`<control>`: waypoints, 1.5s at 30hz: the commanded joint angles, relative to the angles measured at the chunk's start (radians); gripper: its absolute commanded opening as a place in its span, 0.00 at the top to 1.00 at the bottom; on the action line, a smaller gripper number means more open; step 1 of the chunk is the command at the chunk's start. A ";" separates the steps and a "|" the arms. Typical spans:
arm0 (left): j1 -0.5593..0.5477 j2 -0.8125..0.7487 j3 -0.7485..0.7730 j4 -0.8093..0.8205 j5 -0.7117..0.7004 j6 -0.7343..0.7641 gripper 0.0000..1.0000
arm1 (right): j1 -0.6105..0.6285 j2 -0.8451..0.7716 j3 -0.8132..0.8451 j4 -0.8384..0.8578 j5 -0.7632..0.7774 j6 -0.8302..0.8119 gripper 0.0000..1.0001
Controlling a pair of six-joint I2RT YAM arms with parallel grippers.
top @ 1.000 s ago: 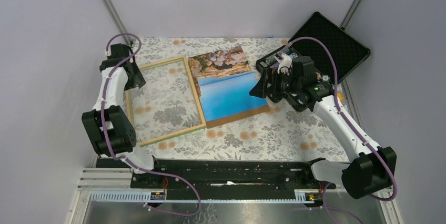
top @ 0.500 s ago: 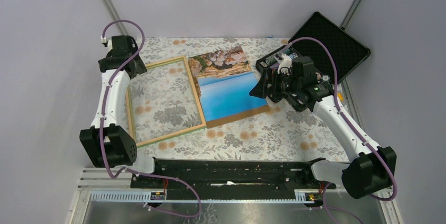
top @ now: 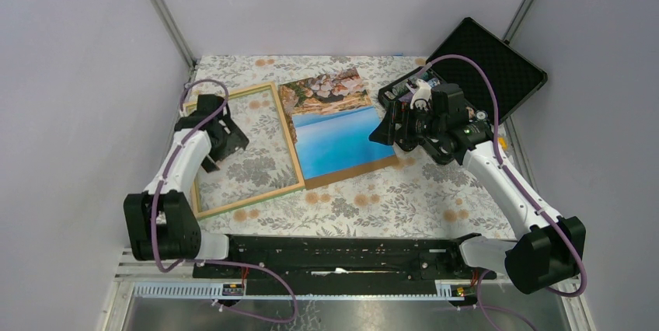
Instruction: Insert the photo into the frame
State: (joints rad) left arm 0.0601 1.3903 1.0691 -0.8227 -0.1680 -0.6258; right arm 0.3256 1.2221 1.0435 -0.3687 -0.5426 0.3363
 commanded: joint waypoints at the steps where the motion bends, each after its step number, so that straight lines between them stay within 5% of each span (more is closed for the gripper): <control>1: -0.035 -0.121 -0.091 -0.136 -0.102 -0.321 0.01 | 0.010 0.005 0.007 0.012 -0.014 -0.016 0.00; 9: -0.015 -0.183 -0.187 -0.094 -0.203 -0.465 0.01 | 0.010 0.000 -0.004 0.002 0.027 -0.026 0.00; 19: -0.321 -0.041 -0.019 -0.164 -0.444 -0.594 0.01 | 0.012 0.038 -0.002 -0.023 0.144 -0.063 0.00; 25: -0.440 -0.024 -0.016 -0.053 -0.478 -0.484 0.01 | 0.012 0.049 0.004 -0.075 0.213 -0.036 0.00; 30: -0.475 -0.107 -0.071 0.140 -0.315 -0.295 0.01 | 0.013 0.023 -0.050 -0.034 0.198 0.110 0.00; 36: -0.476 -0.284 -0.223 0.411 0.176 -0.016 0.01 | 0.041 0.028 -0.143 0.110 0.163 0.268 0.00; 40: -0.476 -0.368 -0.330 0.605 0.461 -0.008 0.01 | 0.061 0.016 -0.156 0.116 0.184 0.275 0.00; 45: -0.487 -0.379 -0.418 0.808 0.652 -0.144 0.01 | 0.061 -0.035 -0.181 0.099 0.184 0.249 0.00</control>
State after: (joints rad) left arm -0.4141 1.0180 0.6983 -0.2859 0.2153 -0.7086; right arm 0.3786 1.2457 0.8757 -0.2970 -0.3599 0.5846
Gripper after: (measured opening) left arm 0.987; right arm 0.994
